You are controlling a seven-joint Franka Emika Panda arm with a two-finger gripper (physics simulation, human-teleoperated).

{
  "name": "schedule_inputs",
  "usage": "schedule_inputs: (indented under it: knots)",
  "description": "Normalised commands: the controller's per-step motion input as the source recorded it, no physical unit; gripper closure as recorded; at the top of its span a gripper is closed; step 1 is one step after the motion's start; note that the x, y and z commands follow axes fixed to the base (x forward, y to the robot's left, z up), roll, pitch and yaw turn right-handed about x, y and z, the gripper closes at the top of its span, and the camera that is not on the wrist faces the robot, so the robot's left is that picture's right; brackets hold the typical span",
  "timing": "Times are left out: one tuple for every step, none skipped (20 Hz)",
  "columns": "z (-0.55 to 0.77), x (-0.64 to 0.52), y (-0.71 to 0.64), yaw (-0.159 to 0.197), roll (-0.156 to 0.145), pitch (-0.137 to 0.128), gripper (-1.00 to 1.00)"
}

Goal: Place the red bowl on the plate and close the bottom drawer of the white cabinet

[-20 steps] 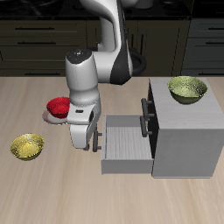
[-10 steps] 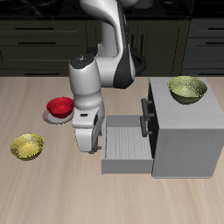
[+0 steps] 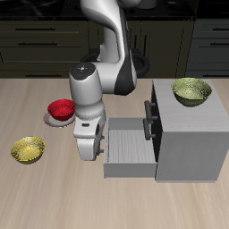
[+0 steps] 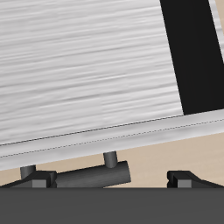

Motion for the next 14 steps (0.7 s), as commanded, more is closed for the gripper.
schedule_inputs:
  knots:
    - [-0.10,0.03,-0.03,-0.024,-0.015,0.038,-1.00]
    - [-0.12,0.02,0.08,0.026,0.016,-0.084,-1.00]
    - [-0.10,0.07,0.01,-0.029,0.000,0.009,-1.00]
    - [0.03,0.11,0.05,-0.034,0.004,-0.057,-1.00]
    - [0.54,0.26,0.05,-0.164,0.003,-0.406,-1.00]
    - [0.06,0.13,0.04,-0.074,0.011,-0.055,-1.00]
    - [-0.01,0.08,-0.01,-0.001,0.005,-0.058,-1.00]
    - [0.00,0.00,0.00,0.000,0.000,0.000,-1.00]
    - [-0.15,0.25,0.11,0.123,0.043,-0.243,-1.00]
    - [-0.07,0.17,0.15,-0.119,0.007,-0.097,-1.00]
    - [-0.03,0.02,0.08,-0.022,0.001,-0.028,-1.00]
    - [-0.11,0.33,0.55,0.010,0.084,-0.189,-1.00]
    - [-0.01,0.11,0.28,-0.017,0.057,-0.066,-1.00]
    - [-0.04,0.08,0.22,0.001,0.020,-0.103,-1.00]
